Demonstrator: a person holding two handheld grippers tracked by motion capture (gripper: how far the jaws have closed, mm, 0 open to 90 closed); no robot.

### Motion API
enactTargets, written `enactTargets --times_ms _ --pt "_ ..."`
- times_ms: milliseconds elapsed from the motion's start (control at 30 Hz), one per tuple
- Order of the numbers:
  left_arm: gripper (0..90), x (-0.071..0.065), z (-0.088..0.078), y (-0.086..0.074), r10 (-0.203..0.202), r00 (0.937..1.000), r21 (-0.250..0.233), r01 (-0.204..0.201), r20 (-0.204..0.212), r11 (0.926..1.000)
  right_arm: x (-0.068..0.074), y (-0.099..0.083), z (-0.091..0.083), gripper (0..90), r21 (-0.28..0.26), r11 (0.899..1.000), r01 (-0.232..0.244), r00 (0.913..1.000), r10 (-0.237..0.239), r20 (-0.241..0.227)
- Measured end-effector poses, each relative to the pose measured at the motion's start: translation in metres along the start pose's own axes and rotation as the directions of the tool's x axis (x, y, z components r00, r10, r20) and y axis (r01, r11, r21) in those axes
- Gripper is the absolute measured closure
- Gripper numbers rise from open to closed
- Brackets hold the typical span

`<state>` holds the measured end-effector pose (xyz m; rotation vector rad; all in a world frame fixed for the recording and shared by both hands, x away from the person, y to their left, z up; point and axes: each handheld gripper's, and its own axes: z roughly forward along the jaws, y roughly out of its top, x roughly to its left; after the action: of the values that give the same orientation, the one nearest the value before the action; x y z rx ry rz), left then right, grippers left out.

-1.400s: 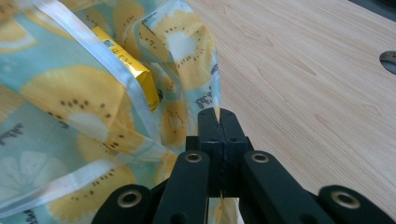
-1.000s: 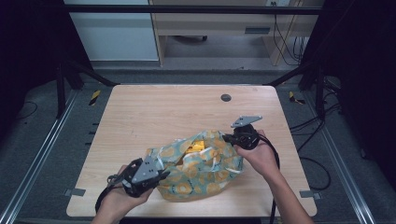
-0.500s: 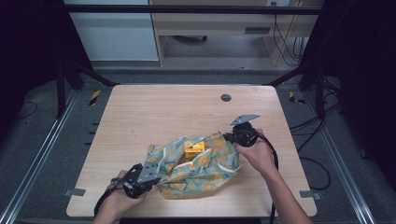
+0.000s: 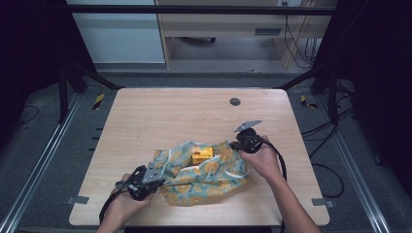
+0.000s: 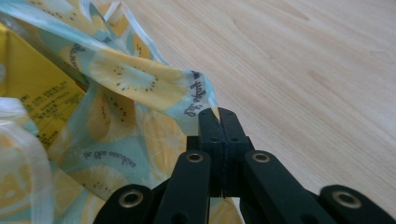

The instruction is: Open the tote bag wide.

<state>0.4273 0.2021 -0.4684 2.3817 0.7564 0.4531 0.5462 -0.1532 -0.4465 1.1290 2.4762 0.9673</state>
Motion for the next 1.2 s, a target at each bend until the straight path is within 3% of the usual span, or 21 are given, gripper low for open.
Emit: enactTargets --times_ms 333,500,567,633,867,1033,1200 --pt "88.9 0.017 0.004 -0.007 -0.068 0.9977 -0.001 0.068 0.001 0.9977 0.002 -0.006 0.011 90.0 0.040 0.999 -0.021 0.9994 0.022 -0.025" --pt "88.7 0.018 0.000 -0.008 -0.077 0.9970 -0.042 0.077 -0.005 0.9961 0.001 -0.007 0.012 90.0 0.031 0.999 -0.022 0.9995 0.022 -0.024" --pt "88.6 0.018 -0.002 -0.007 -0.088 0.9961 -0.068 0.088 0.001 0.9938 0.000 -0.006 0.012 90.0 0.018 0.999 -0.045 0.9986 0.045 -0.029" --pt "88.8 0.019 -0.002 -0.005 -0.078 0.9969 -0.065 0.078 0.001 0.9949 0.000 -0.004 0.014 90.0 0.004 0.998 -0.056 0.9977 0.056 -0.039" --pt "89.0 0.018 -0.003 -0.012 -0.088 0.9958 -0.023 0.088 0.026 0.9958 0.000 -0.006 0.019 90.0 0.035 0.997 -0.066 0.9972 0.067 -0.034" --pt "88.9 0.022 -0.001 -0.011 -0.114 0.9933 -0.007 0.114 0.019 0.9934 0.001 -0.004 0.016 90.0 0.045 0.995 -0.085 0.9958 0.086 -0.030" --pt "89.0 0.024 -0.006 -0.017 -0.109 0.9938 -0.019 0.110 0.017 0.9938 -0.001 -0.003 0.016 90.0 0.056 0.995 -0.083 0.9965 0.083 -0.004"
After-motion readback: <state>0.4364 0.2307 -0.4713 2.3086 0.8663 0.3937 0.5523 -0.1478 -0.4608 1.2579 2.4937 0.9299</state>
